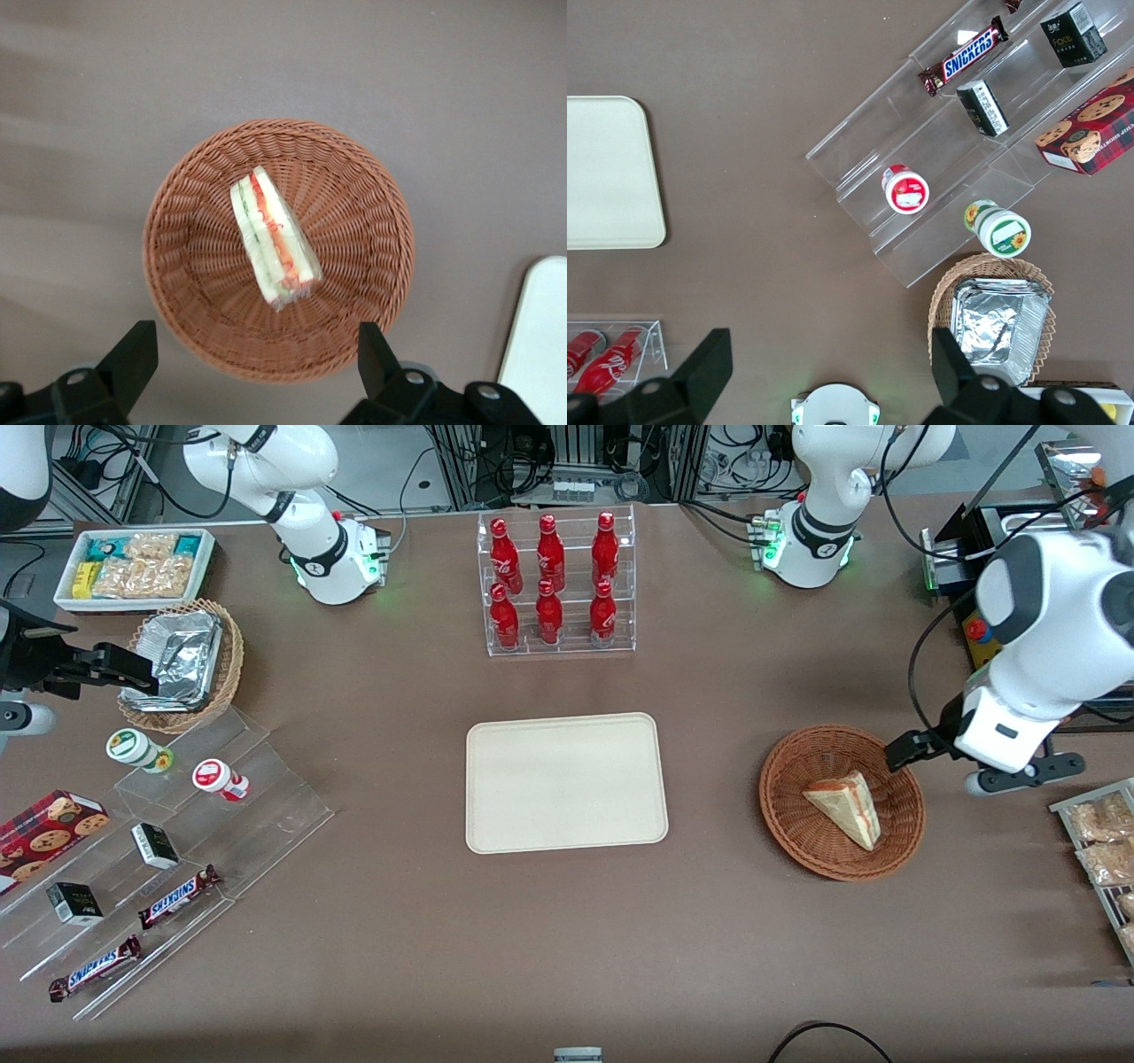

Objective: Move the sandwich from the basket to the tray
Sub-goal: 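Move the left gripper over the wrapped sandwich in the wicker basket and lower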

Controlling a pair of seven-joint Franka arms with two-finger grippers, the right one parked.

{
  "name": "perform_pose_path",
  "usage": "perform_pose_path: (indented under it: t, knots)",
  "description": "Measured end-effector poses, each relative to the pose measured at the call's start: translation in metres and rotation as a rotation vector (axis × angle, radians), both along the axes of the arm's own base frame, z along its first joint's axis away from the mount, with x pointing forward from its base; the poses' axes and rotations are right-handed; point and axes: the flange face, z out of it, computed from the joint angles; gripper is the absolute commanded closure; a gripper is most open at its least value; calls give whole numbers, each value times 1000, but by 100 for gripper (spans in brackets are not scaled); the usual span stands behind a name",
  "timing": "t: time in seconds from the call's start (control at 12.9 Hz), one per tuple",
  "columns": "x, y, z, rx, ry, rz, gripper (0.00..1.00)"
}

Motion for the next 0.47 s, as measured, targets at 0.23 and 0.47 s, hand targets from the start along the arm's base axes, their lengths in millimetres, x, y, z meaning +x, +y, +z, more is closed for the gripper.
perform_pose_path:
  t: [0.23, 0.47]
  knots:
    - [-5, -4, -45, -6, -25, 101, 0]
    - [-3, -15, -88, -2, 0, 129, 0]
